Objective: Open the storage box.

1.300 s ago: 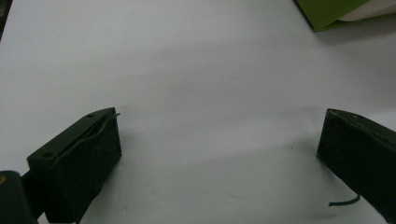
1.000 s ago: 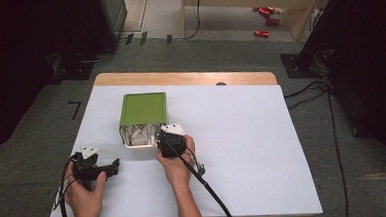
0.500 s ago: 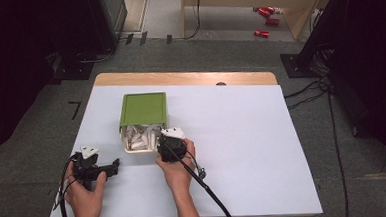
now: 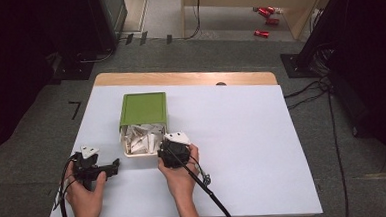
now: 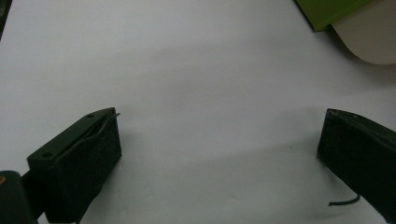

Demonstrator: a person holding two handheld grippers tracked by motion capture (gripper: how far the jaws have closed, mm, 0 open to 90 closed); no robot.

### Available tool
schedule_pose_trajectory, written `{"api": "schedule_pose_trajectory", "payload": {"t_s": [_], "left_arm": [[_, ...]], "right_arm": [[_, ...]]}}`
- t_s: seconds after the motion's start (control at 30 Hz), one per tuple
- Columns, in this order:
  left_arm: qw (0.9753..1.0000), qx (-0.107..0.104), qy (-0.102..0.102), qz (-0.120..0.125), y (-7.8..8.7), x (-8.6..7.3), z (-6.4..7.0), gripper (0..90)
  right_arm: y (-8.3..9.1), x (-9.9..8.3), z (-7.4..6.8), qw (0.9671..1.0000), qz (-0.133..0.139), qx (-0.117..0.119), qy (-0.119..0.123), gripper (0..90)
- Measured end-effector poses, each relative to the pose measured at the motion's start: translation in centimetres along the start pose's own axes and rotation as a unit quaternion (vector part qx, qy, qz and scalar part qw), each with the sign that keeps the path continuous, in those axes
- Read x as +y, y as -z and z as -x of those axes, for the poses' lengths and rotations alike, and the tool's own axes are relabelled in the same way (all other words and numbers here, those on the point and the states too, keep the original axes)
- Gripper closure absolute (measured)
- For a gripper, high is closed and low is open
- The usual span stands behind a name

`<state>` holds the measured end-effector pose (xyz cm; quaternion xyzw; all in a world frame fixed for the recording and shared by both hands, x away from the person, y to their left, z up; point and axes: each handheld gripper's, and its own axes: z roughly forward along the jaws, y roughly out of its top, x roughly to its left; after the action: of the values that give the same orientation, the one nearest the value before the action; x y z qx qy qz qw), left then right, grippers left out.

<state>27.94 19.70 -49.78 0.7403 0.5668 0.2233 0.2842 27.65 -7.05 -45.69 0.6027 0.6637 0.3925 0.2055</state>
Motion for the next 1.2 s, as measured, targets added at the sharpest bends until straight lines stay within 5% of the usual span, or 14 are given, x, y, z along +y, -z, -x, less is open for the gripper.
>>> {"api": "schedule_pose_trajectory", "payload": {"t_s": [0.23,0.3,0.43,0.73,1.2], "left_arm": [[1.0,0.0,0.0,-0.001,0.0,0.0,0.0,0.0],[1.0,0.0,-0.001,0.0,0.0,0.0,0.0,0.0],[1.0,0.0,-0.001,-0.001,0.0,0.0,0.0,0.0],[1.0,0.0,-0.001,-0.001,0.0,0.0,0.0,0.0],[1.0,0.0,-0.001,-0.001,0.0,0.0,0.0,0.0]], "right_arm": [[1.8,0.4,-0.2,0.9989,0.047,-0.002,0.01,71.5],[2.1,0.6,-0.1,0.9983,0.051,0.022,-0.018,76.4],[2.3,0.7,-0.3,0.9975,0.062,0.026,-0.02,82.6],[2.4,0.6,-1.1,0.998,0.062,-0.011,0.006,87.8],[3.5,0.2,-1.9,0.9985,0.043,-0.031,0.014,88.9]]}}
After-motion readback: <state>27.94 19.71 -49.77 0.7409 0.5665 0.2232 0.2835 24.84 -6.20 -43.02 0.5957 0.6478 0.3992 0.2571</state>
